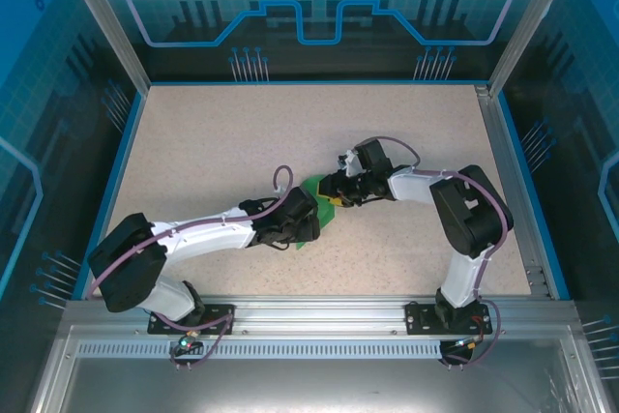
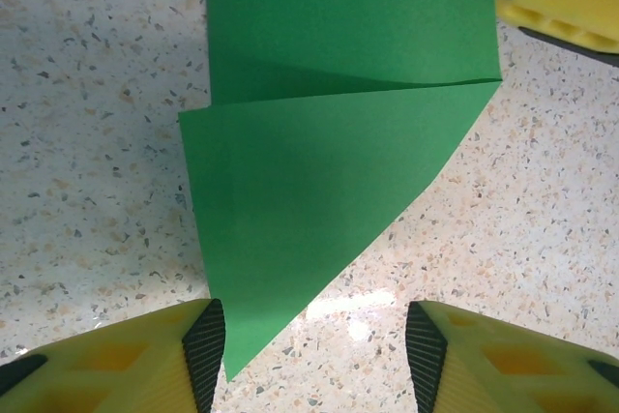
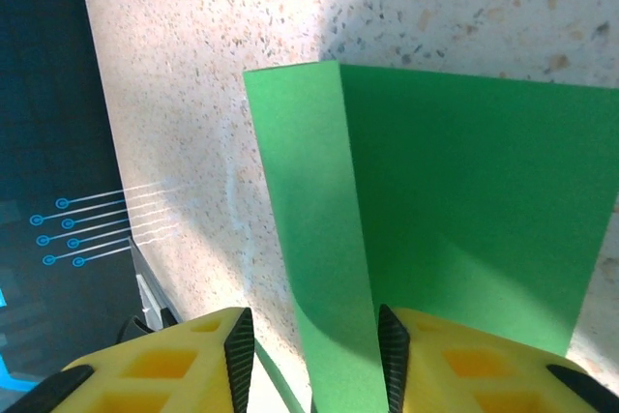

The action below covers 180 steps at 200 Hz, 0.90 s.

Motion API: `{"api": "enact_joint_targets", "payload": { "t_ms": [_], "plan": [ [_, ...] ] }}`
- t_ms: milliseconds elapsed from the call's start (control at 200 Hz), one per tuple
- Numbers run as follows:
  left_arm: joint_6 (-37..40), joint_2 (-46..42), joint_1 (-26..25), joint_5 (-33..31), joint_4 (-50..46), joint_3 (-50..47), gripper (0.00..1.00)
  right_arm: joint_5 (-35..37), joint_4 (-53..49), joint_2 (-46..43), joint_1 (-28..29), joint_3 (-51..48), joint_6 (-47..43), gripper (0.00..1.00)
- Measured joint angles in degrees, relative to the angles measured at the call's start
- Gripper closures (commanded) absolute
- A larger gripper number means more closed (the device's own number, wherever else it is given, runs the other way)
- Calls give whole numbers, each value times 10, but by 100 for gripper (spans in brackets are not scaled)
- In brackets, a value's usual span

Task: Fold a paper plane with a square sheet of paper (pick it up from the middle)
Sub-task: Fourth fold the wing at the center of the table.

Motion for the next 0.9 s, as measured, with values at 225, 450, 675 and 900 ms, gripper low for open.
{"api": "enact_joint_targets", "payload": {
  "t_ms": [225, 450, 675, 900],
  "plan": [
    [7, 15, -1, 1, 2, 1, 39, -2, 4, -4, -5, 0, 4, 57],
    [31, 52, -27, -8, -10, 46, 37, -2, 10, -4, -7, -4, 9, 57],
    [34, 96, -52, -45, -38, 88, 36, -4, 11, -4, -7, -5, 11, 57],
    [29, 129, -57, -104, -74, 103, 37, -6, 10, -4, -7, -7, 13, 57]
  ]
}}
